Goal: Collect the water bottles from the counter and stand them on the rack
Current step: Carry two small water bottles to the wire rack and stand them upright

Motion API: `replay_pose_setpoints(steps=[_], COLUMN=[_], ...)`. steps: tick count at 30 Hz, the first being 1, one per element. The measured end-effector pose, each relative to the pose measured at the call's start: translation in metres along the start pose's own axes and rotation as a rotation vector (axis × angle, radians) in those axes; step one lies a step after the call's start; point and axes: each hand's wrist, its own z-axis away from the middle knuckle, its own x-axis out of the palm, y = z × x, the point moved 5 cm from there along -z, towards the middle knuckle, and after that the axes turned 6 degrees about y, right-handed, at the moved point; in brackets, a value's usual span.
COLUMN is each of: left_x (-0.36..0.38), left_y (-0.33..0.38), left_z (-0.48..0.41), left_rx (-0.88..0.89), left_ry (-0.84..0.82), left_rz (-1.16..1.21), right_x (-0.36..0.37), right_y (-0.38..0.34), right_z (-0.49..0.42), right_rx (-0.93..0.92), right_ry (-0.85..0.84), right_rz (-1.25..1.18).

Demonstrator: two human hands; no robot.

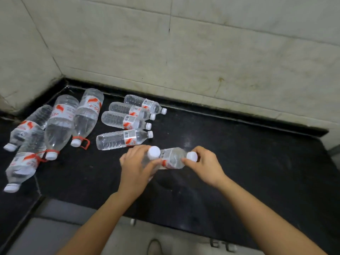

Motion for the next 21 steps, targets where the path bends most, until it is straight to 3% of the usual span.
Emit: replay_pose_setpoints(steps=[7, 21], left_x=[0.068, 0.256], left_y=[0.096, 0.364], left_z=[0.053, 0.183], left_rx=[-0.025, 0.061], left_ry=[-0.165, -0.454], left_rz=[0.251, 0.499], right_x=[-0.109, -0.383], right_y=[0.053, 0.245], right_z=[0.054, 0.247], right_rx=[0.022, 0.115], right_ry=[0.182, 0.539], right_rz=[0.07, 0.211])
